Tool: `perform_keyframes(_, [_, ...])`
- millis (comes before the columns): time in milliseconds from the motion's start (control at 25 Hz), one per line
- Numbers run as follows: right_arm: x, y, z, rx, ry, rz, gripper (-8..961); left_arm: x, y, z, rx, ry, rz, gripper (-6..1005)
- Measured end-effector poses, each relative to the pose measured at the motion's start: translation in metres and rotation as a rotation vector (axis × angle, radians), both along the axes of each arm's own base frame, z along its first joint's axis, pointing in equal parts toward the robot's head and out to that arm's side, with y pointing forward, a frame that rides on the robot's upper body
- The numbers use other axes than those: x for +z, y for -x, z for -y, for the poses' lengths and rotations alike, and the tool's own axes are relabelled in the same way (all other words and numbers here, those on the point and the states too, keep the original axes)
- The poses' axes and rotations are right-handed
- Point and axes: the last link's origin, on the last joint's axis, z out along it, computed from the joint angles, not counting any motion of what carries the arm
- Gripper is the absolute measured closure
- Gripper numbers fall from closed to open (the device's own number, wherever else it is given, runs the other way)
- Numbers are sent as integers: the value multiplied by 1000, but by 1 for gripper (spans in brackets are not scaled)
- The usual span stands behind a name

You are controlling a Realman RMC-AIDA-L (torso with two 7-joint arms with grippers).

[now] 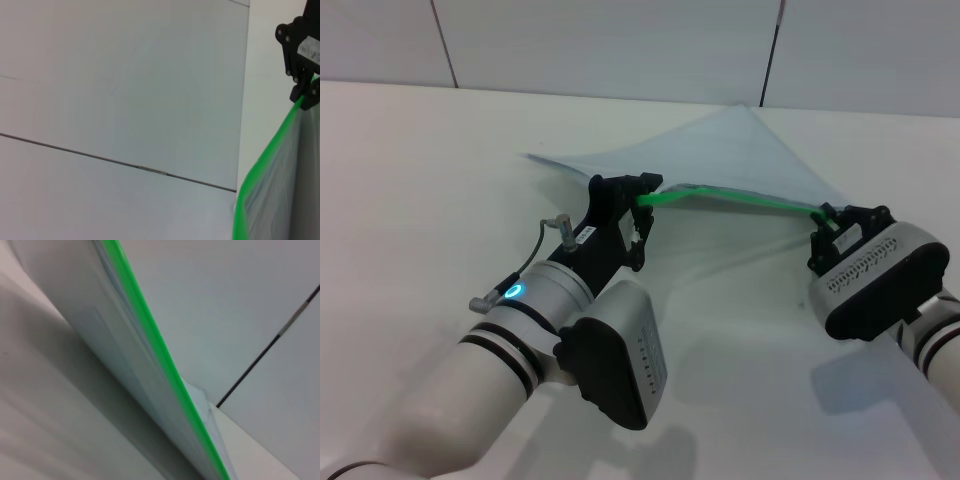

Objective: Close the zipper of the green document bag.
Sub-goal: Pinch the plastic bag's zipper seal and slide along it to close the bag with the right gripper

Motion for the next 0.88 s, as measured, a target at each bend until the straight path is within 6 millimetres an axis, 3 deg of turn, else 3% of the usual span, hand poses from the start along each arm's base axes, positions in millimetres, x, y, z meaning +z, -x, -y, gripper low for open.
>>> perform_keyframes(880, [10,-16,-6,-55,-22,7,866,-1,-2,2,-25,1,-12,945])
